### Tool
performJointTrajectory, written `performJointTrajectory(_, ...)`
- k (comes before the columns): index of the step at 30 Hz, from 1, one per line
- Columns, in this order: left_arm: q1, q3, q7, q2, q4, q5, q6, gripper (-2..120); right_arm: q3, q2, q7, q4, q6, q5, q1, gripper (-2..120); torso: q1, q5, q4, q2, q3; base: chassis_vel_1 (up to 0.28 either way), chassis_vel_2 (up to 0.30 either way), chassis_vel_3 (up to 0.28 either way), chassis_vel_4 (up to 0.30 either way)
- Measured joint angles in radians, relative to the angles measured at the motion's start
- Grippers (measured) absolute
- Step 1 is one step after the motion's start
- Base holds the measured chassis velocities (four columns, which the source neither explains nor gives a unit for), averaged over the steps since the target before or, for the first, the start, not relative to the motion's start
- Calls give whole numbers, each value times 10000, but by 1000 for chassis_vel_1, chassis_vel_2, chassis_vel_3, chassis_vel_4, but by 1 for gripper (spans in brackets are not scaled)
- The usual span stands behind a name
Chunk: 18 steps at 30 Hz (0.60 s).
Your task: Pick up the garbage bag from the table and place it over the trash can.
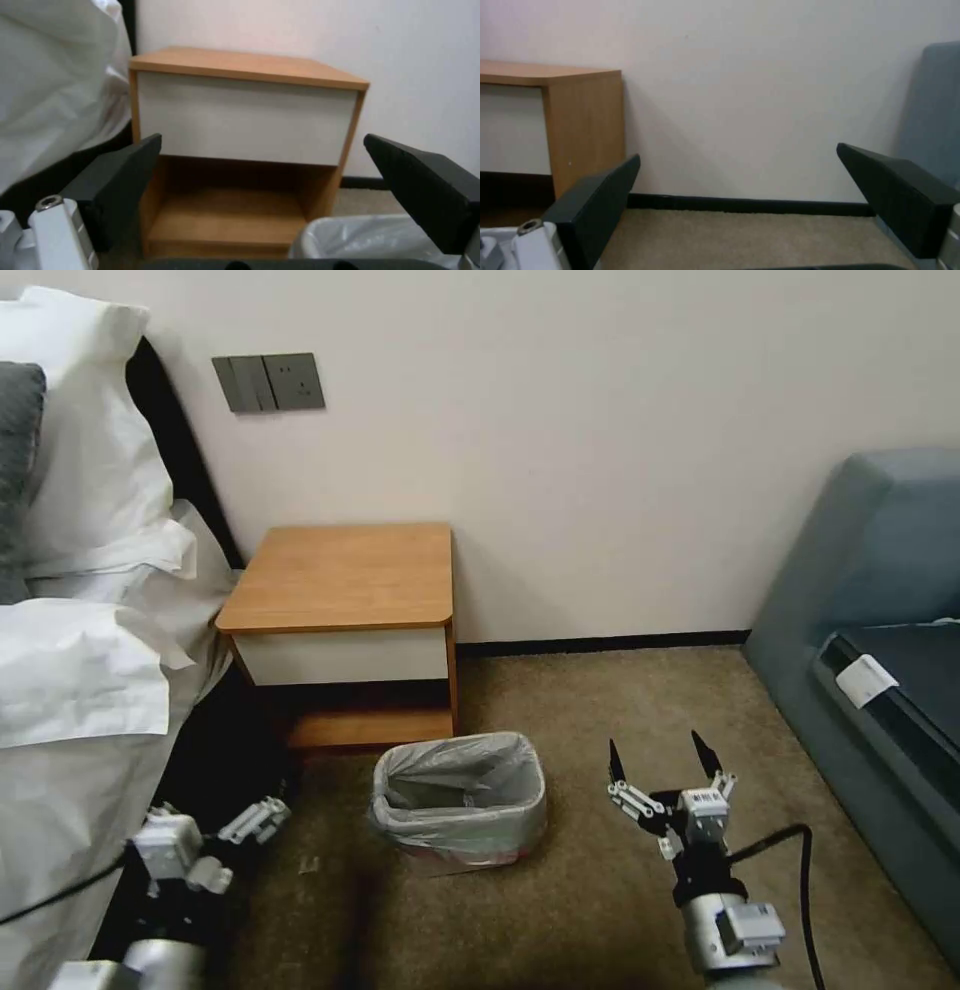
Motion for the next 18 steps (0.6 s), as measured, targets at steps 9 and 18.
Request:
performJointTrajectory(9,65,210,-219,-29,-239,802,267,100,88,233,43,109,53,-171,-117,100,0,0,-1,0,0,0,0,0,0)
performJointTrajectory(18,43,213,-245,-17,-239,818,287,100,77,223,61,119,5,-179,-93,100,0,0,-1,0,1,0,0,0,0)
